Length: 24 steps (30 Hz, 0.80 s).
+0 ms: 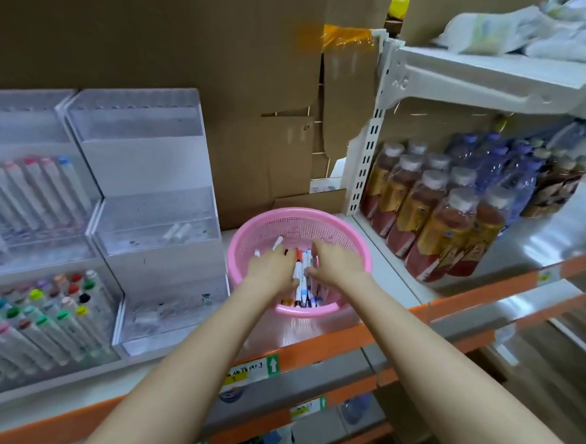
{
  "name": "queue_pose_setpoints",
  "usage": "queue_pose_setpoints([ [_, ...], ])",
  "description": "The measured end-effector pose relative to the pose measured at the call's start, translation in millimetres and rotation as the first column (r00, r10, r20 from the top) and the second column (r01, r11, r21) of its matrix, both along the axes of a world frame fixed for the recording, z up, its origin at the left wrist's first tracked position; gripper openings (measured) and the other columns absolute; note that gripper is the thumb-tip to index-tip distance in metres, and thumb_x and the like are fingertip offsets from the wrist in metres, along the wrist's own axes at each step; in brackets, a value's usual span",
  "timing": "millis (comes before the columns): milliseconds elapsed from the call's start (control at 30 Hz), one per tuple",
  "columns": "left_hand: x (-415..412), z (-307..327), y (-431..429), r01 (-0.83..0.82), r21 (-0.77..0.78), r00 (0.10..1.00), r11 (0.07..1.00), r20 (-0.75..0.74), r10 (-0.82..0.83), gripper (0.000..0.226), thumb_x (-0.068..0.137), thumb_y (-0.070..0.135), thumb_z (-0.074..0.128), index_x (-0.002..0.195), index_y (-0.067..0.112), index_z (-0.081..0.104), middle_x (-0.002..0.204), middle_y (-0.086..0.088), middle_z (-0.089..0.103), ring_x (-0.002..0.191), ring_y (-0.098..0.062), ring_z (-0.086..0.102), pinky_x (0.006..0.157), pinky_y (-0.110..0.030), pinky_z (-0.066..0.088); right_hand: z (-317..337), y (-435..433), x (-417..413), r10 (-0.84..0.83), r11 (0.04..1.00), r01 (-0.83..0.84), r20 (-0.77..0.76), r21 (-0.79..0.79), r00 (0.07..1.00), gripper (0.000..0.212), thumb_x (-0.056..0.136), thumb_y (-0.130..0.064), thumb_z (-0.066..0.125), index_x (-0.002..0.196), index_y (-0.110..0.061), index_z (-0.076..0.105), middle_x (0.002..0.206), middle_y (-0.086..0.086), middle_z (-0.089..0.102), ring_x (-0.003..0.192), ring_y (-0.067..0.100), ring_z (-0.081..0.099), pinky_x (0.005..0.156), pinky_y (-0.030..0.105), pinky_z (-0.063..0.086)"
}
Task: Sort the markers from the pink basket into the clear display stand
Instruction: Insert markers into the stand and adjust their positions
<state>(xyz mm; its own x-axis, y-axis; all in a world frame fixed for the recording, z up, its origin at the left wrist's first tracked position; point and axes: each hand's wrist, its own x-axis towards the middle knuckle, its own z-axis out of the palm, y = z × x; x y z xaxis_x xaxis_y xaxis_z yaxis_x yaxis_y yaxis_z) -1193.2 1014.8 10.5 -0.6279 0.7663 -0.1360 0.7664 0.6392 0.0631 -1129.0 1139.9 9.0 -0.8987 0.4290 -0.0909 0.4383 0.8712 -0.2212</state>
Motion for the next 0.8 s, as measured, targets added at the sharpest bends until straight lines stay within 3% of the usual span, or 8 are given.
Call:
queue_pose_setpoints([
  [67,-1.3,-1.0,0.9,-0.004,0.017,1.000,1.000,0.010,0.003,0.047,0.093,0.032,0.053,0.134,0.009,0.044,0.159,-0.011,0.008,0.134,-0.029,0.038,0.105,-0.047,0.037,-0.9,0.1,-0.7,0.003,0.999,-0.002,0.025,-0.045,1.000,0.047,0.087,-0.029,0.062,0.128,-0.014,0.043,0.111,0.013,0.062,0.101,0.032,0.059,0.071,0.037,0.044],
  [167,-4.3,-3.9,1.5,-0.039,0.100,0.996,0.994,0.081,0.031,0.041,0.089,0.030,0.062,0.122,0.007,0.053,0.154,-0.013,0.023,0.124,-0.029,0.048,0.094,-0.041,0.043,-1.6,1.6,-1.3,0.033,0.992,-0.030,0.028,-0.120,0.999,0.043,0.085,-0.028,0.066,0.120,-0.011,0.048,0.110,0.013,0.062,0.098,0.030,0.058,0.071,0.036,0.044],
  [333,-9.4,-2.2,-5.2,-0.188,0.274,0.964,0.943,0.236,0.123,0.049,0.076,0.031,0.077,0.115,0.007,0.058,0.121,-0.012,0.058,0.103,-0.024,0.054,0.079,-0.033,0.042,-0.8,4.4,2.1,0.031,0.973,-0.034,-0.018,-0.229,0.999,0.048,0.077,-0.026,0.076,0.117,-0.012,0.053,0.100,0.003,0.056,0.087,0.020,0.050,0.068,0.030,0.037],
  [467,-12.4,-0.8,-7.8,-0.308,0.342,0.910,0.888,0.377,0.171,0.054,0.068,0.022,0.084,0.117,0.013,0.062,0.114,-0.004,0.061,0.098,-0.019,0.057,0.075,-0.026,0.041,0.3,5.3,3.4,0.007,0.957,-0.019,-0.041,-0.289,0.999,0.058,0.072,-0.021,0.080,0.123,-0.014,0.052,0.105,0.005,0.059,0.088,0.018,0.051,0.066,0.027,0.039],
  [567,-11.3,0.6,-8.0,-0.313,0.327,0.913,0.892,0.364,0.187,0.048,0.069,0.008,0.078,0.115,0.009,0.062,0.105,-0.008,0.064,0.093,-0.023,0.060,0.073,-0.029,0.046,0.7,4.9,3.6,-0.041,0.936,0.004,-0.097,-0.353,0.994,0.064,0.072,-0.010,0.078,0.127,-0.011,0.046,0.096,0.006,0.057,0.082,0.021,0.057,0.054,0.024,0.040],
  [633,-8.7,2.2,-8.3,-0.303,0.307,0.920,0.902,0.341,0.193,0.039,0.074,0.006,0.072,0.111,0.006,0.060,0.096,-0.007,0.063,0.086,-0.022,0.059,0.066,-0.028,0.044,1.3,4.2,3.6,-0.070,0.925,0.020,-0.119,-0.379,0.990,0.065,0.074,-0.007,0.076,0.129,-0.009,0.042,0.098,0.011,0.060,0.083,0.024,0.062,0.061,0.028,0.047],
  [700,-6.7,3.6,-7.9,-0.297,0.276,0.924,0.914,0.326,0.202,0.031,0.077,0.007,0.069,0.106,0.004,0.060,0.092,-0.007,0.063,0.082,-0.022,0.059,0.063,-0.029,0.044,0.8,3.6,3.6,-0.088,0.928,0.036,-0.123,-0.372,0.988,0.064,0.075,-0.008,0.077,0.127,-0.008,0.041,0.100,0.013,0.062,0.087,0.027,0.063,0.068,0.033,0.050],
  [800,-6.9,3.3,-6.3,-0.312,0.281,0.915,0.907,0.345,0.208,0.026,0.076,0.008,0.067,0.102,0.003,0.063,0.095,-0.012,0.066,0.082,-0.024,0.062,0.067,-0.033,0.051,-0.2,2.8,3.7,-0.089,0.935,0.047,-0.105,-0.352,0.991,0.056,0.076,-0.016,0.079,0.118,-0.008,0.044,0.092,0.009,0.060,0.082,0.023,0.059,0.057,0.027,0.043],
])
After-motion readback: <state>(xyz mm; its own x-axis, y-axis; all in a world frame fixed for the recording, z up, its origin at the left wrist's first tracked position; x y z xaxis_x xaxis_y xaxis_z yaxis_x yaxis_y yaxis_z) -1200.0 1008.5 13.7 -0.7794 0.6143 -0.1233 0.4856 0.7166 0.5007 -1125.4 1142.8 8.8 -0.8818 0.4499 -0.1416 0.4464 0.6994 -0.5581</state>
